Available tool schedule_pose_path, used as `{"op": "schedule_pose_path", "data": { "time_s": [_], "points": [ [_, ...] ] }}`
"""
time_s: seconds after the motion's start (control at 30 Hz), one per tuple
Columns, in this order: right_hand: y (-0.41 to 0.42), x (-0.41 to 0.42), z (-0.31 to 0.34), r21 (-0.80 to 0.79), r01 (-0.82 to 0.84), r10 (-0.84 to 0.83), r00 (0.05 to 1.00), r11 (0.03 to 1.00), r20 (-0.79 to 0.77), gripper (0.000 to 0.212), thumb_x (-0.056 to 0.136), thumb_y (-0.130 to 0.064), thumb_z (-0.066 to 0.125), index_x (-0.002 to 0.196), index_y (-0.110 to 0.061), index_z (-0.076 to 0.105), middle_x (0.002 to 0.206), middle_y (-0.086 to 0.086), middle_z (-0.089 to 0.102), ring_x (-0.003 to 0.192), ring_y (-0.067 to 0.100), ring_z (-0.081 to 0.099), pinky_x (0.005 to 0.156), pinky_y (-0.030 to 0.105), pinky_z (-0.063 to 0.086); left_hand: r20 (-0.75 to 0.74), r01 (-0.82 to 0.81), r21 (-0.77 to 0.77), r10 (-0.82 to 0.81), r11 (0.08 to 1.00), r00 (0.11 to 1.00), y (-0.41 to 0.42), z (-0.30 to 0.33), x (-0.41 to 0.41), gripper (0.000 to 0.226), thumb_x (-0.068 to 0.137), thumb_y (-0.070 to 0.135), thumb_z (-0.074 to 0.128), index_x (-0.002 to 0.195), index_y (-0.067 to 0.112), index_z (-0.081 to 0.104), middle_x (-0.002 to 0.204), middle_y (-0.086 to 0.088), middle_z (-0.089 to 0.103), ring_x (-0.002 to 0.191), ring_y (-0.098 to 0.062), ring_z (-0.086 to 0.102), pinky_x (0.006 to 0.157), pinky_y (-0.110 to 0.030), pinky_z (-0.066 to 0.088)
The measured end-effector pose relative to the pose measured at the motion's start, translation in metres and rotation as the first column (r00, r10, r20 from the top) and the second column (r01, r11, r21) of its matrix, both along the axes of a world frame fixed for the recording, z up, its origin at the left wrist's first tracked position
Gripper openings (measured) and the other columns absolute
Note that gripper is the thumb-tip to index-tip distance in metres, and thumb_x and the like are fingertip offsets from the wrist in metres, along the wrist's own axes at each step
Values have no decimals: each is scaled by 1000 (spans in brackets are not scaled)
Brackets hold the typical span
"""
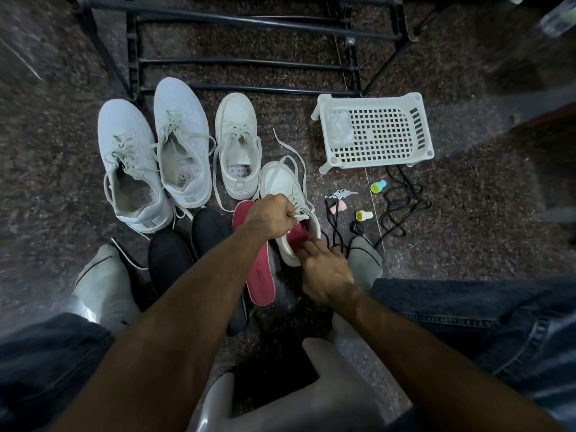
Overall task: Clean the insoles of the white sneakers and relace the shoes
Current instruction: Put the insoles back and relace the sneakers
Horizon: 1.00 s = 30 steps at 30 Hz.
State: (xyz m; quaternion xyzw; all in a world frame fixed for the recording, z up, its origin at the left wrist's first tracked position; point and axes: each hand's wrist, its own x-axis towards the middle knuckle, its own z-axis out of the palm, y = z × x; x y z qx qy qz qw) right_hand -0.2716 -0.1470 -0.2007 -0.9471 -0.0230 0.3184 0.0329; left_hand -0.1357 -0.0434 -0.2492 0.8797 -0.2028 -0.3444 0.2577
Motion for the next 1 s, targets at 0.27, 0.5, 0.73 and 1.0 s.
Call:
{"op": "schedule_pose_path", "data": {
  "time_s": [0.27,0.5,0.73,1.0],
  "points": [
    [7,42,-22,-102,-58,28,962,993,-272,40,93,-29,52,131,-15,49,135,5,53,128,23,46,95,42,37,1,-3,25,3,1000,1000,1,-1,-2,11,84,28,67,85,21,75,102,3,72,92,-22,66,80,-36,54],
    [9,51,-27,-143,-100,58,961,985,-272,43,93,-32,50,132,-14,48,133,5,52,128,23,44,101,45,34,-4,0,-5,0,1000,1000,2,-3,-3,10,82,28,67,84,23,75,102,3,71,92,-22,65,80,-37,54],
    [-8,43,-19,-88,63,-67,997,994,-41,22,91,-25,60,112,-19,62,112,8,64,104,25,59,94,35,40,91,-226,-274,260,935,961,28,-1,-23,22,86,15,63,105,19,74,117,5,63,101,-16,62,90,-34,51],
    [-18,86,-12,-11,135,-117,890,991,441,29,87,-22,56,114,-13,59,113,8,54,106,27,49,83,39,39,406,-214,-32,208,976,890,69,13,18,41,88,13,57,129,17,61,136,-3,51,126,-23,46,101,-45,44]
  ]
}}
